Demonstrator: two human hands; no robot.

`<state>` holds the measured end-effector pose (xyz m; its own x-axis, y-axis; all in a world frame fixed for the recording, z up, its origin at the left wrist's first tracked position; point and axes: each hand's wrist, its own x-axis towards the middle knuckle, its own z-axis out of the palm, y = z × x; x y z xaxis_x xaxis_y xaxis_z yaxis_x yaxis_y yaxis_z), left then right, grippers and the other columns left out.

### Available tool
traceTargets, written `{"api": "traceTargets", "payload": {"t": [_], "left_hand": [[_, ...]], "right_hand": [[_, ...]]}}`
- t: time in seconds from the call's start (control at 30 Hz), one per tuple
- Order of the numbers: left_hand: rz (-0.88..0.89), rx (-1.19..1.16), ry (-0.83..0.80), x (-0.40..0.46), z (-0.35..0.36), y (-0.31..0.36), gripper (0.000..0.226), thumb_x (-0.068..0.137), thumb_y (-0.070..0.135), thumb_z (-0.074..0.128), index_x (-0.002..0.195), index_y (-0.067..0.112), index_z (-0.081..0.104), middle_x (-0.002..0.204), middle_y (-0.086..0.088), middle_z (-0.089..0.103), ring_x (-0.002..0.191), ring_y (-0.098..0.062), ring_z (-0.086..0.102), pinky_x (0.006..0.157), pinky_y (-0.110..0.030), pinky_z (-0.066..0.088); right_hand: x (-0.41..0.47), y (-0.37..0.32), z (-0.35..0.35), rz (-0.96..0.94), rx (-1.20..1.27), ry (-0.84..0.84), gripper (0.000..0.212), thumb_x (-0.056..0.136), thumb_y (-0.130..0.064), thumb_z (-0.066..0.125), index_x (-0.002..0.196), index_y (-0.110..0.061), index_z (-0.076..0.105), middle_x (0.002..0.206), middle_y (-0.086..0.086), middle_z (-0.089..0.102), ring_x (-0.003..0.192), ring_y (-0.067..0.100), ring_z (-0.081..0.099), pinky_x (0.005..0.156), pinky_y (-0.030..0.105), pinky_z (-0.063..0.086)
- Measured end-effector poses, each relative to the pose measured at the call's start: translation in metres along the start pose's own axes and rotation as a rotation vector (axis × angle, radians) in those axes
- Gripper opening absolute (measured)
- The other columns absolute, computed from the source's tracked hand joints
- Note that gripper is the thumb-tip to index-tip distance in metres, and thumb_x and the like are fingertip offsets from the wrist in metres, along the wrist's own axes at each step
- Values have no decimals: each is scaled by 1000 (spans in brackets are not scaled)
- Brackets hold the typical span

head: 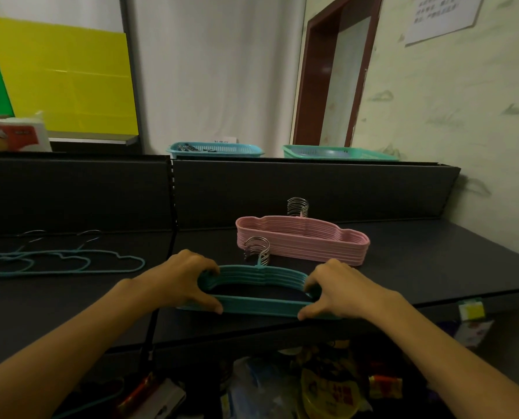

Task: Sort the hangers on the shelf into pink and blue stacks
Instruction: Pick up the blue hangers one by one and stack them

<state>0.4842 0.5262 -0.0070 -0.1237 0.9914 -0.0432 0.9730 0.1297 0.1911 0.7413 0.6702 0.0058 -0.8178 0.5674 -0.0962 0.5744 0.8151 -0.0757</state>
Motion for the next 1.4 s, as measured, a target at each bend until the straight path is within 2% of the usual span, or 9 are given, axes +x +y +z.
{"api": "traceTargets", "payload": {"t": [0.17, 0.23, 0.33, 0.4, 0.53, 0.67, 0.83, 1.2, 1.4], "left_hand": [[-10, 37, 5, 6, 1, -2, 56, 67, 59, 74, 108, 26, 57, 107, 10, 49, 101, -9, 47, 85, -25, 46], [-12, 62, -22, 8, 1, -2, 60, 65, 63, 73, 110, 27, 57, 105, 11, 46, 101, -9, 45, 83, -24, 43], [-33, 53, -94, 14, -1, -4, 69, 62, 67, 72, 117, 29, 56, 113, 9, 48, 107, -11, 47, 91, -30, 47], [-36, 66, -107, 16, -2, -4, 73, 59, 71, 71, 118, 30, 57, 115, 8, 50, 106, -11, 48, 93, -32, 48], [-28, 93, -104, 18, -3, -6, 74, 57, 74, 70, 116, 31, 59, 109, 11, 49, 103, -10, 48, 89, -29, 50], [-47, 83, -144, 20, -3, -6, 71, 56, 74, 69, 114, 35, 57, 112, 11, 46, 105, -10, 45, 90, -30, 49], [-45, 95, -183, 18, -5, -2, 75, 63, 63, 75, 127, 30, 52, 121, 6, 42, 112, -13, 41, 97, -32, 45], [-42, 124, -184, 26, -7, -8, 76, 48, 69, 77, 114, 37, 57, 119, 9, 44, 112, -14, 42, 93, -35, 48], [-55, 115, -178, 24, -6, -4, 69, 58, 68, 75, 116, 35, 56, 115, 9, 43, 107, -13, 43, 90, -30, 47]], "right_hand": [[3, -2, -5, 22, 36, -16, 59, 63, -61, 78, 104, -18, 71, 100, -6, 66, 92, 9, 60, 81, 33, 56], [3, -2, -6, 22, 55, -34, 60, 65, -58, 79, 109, -18, 69, 106, -5, 65, 97, 11, 60, 84, 32, 55], [5, -5, -7, 31, 80, -85, 70, 69, -51, 80, 126, -17, 59, 123, -2, 57, 109, 15, 55, 91, 32, 51], [8, -7, -8, 46, 74, -104, 73, 69, -50, 81, 130, -17, 56, 127, 0, 55, 109, 17, 54, 91, 32, 51], [8, -8, -11, 45, 88, -90, 73, 67, -51, 81, 128, -17, 59, 126, -1, 57, 105, 13, 53, 85, 25, 49], [8, -8, -5, 63, 71, -107, 76, 70, -48, 81, 132, -16, 53, 127, 3, 53, 109, 19, 53, 90, 32, 51], [7, -10, -6, 55, 43, -101, 73, 70, -43, 83, 130, -13, 54, 124, 4, 53, 109, 21, 53, 88, 32, 51], [10, -7, -8, 16, 14, -80, 74, 64, -53, 83, 123, -15, 62, 116, 2, 61, 100, 16, 54, 78, 25, 50], [9, -7, -3, 31, 33, -33, 77, 62, -61, 80, 122, -15, 64, 117, 1, 61, 103, 16, 53, 86, 31, 52]]}}
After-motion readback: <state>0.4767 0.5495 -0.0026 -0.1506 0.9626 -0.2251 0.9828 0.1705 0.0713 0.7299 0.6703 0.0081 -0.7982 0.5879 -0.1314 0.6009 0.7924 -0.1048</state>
